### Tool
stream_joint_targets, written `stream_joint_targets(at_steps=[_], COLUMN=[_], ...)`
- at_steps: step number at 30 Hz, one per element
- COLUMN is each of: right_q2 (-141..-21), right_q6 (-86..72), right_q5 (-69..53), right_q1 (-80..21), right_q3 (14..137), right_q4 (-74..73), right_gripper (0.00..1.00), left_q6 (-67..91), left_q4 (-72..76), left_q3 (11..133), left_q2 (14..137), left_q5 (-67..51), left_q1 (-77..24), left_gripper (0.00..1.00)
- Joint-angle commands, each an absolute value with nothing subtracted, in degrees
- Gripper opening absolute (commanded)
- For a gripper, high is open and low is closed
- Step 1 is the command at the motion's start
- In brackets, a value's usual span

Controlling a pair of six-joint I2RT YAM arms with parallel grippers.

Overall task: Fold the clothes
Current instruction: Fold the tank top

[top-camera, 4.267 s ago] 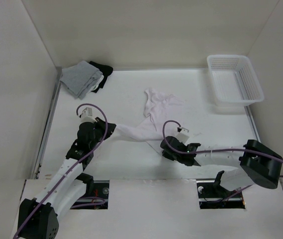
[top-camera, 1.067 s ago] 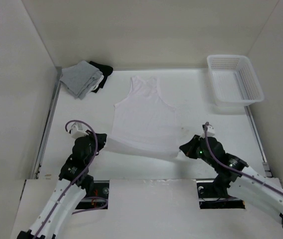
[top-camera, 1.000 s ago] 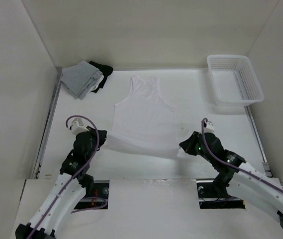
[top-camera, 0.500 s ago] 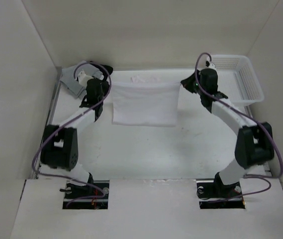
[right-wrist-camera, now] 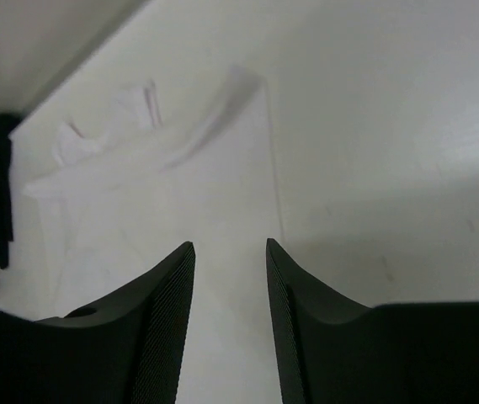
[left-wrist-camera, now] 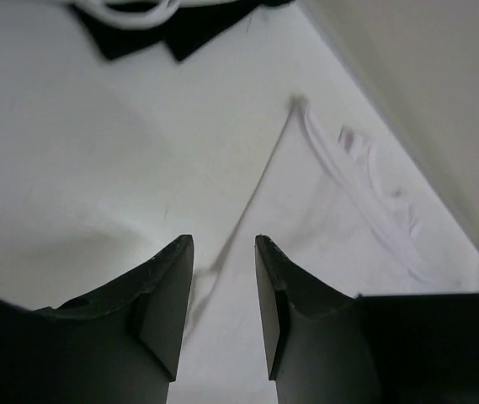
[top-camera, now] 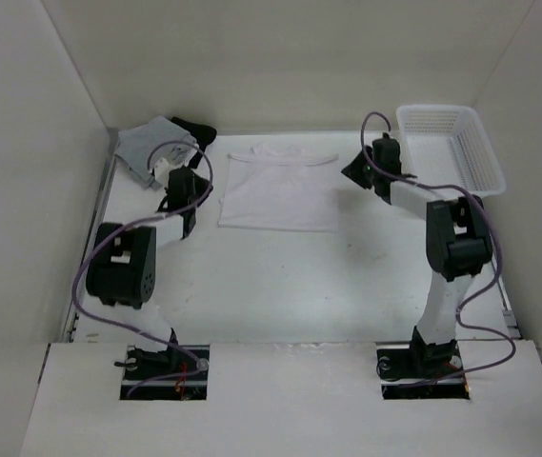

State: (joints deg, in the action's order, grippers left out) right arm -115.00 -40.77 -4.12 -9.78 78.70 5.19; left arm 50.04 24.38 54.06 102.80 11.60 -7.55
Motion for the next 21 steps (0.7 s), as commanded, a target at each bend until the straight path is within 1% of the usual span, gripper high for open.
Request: stream_joint_targets(at_steps=[1,2,3,4,5,7,8,9,13,15,18,19,21], right_q2=[-102.9,-101.1,-98.9,-97.0,-95.1,-91.9,-90.5,-89.4,-87.4,-87.3,-88.2,-88.5,-88.4], right_q6=[-42.0,-42.7,-43.8,-44.6,-44.6,-45.2,-45.3,-45.6,-46.0,-47.2,-48.9,-49.5,-50.8], right_q5=[-2.4,-2.3,-1.9,-1.4,-0.8,0.7,0.9,0.9,0.4,-0.4,-1.2,-1.4,-1.8], right_q1=[-11.5,-12.1,-13.0,-13.7,-14.5,-14.9,-14.9,-14.9,-14.9,-14.9,-14.9,-14.9,-14.9], right_q3=[66.7,63.3,59.0,55.3,52.0,46.4,44.1,42.3,36.3,33.9,31.1,30.3,29.8], right_q4=[15.4,16.9,18.6,20.1,21.3,22.5,22.8,23.1,25.3,26.7,29.3,30.4,31.3], right_gripper=[0.32,0.24,0.13,0.04,0.01,0.00,0.01,0.05,0.24,0.30,0.36,0.36,0.42], left_q6=[49.7,49.8,50.4,51.0,51.7,52.0,52.3,53.0,55.3,56.8,58.9,59.4,60.2], left_q4=[32.0,31.9,31.8,31.6,31.6,31.9,32.3,32.7,37.5,40.5,43.4,44.2,46.0], left_q3=[41.5,38.9,35.7,32.9,30.4,27.4,26.4,25.8,25.3,25.6,26.0,26.2,26.6], left_q2=[89.2,87.6,85.9,84.4,83.5,83.4,83.9,84.6,89.0,91.0,93.9,94.9,96.9], left_q5=[13.9,14.1,13.8,13.2,11.8,7.1,5.3,4.4,2.3,1.3,1.1,1.1,1.0], left_q1=[-11.1,-11.6,-12.0,-12.3,-12.4,-12.6,-12.3,-12.3,-11.4,-10.9,-10.5,-10.3,-10.1], left_gripper=[0.33,0.33,0.33,0.33,0.33,0.35,0.35,0.36,0.40,0.40,0.41,0.41,0.40])
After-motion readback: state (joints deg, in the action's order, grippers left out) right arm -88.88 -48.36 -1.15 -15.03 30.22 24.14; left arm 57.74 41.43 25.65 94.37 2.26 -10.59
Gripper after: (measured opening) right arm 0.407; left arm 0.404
